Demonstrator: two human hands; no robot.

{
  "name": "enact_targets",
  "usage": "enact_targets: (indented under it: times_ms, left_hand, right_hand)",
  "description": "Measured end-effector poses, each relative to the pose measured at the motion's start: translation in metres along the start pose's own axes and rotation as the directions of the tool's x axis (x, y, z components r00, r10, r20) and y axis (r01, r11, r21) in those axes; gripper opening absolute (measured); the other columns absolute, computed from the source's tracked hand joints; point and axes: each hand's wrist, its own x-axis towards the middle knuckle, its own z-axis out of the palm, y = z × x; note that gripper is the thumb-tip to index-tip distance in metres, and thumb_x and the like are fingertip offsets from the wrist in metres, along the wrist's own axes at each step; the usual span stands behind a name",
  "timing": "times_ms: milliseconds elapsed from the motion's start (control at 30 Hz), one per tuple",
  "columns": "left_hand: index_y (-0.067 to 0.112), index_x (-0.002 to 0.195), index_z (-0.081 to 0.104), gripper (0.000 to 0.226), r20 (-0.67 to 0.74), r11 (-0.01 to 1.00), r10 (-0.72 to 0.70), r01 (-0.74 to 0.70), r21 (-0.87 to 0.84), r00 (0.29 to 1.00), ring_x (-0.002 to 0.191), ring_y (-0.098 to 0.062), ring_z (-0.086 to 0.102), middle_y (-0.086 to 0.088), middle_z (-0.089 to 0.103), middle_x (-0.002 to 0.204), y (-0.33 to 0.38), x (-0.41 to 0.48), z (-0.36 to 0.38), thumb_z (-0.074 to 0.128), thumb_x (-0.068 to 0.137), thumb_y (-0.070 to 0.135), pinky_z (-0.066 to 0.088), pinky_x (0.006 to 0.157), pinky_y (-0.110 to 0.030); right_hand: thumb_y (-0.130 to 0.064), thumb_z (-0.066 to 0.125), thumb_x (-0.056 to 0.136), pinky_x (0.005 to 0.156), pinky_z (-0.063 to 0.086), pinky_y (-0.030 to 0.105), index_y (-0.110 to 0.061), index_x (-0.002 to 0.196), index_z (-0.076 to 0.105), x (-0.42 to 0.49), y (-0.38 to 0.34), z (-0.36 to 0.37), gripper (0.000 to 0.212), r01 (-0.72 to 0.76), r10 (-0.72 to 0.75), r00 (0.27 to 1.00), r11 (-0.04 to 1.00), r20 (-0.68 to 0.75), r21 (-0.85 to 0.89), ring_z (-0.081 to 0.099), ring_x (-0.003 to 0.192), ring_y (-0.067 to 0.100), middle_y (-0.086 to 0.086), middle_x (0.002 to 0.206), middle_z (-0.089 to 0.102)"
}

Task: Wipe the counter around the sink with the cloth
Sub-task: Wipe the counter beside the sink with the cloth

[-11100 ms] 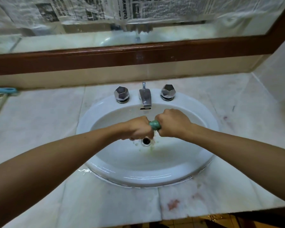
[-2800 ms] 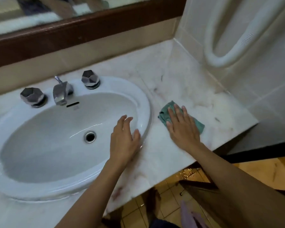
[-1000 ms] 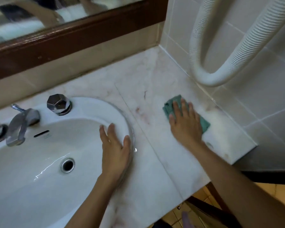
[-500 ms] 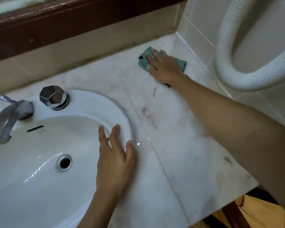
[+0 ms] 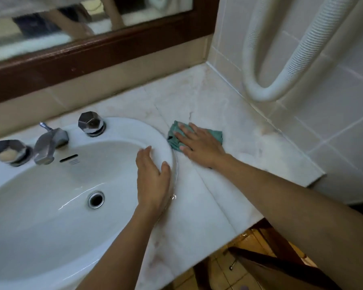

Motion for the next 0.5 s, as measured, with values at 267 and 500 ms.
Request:
enact_targets:
  times_ms: [267,500]
  left_hand:
    - [0.02,0.122,0.058,0.05,0.016,0.98,0.188,-0.188,0.072,0.982,0.128,-0.019,0.044,0.001,0.046,0.14,-0.078,-0.116,-0.088,0.036,0.08,0.036,0.037,0.103,-0.04]
    - [0.019,0.108,0.065,0.038,-0.148,0.972,0.231,-0.22,0.085,0.962,0.115,-0.011,0.049,0.004,0.056,0.124,-0.152,-0.18,-0.177,0.04,0.08,0.026,0.035,0.096,-0.026]
  right_hand:
    - [-0.06,0.01,0.084,0.119,0.007,0.04,-0.024,0.151,0.024,-0.132,-0.091,0.042,0.077,-0.165,0.166,0.986,0.986,-0.004,0.035,-0.004,0.148,0.017,-0.008,0.161,-0.004]
    - [-0.05,0.004,0.087,0.12,0.004,0.039,-0.028,0.152,0.011,-0.204,-0.209,0.079,0.069,-0.262,0.279,0.956,0.951,-0.089,0.164,-0.009,0.147,0.013,-0.013,0.159,-0.003]
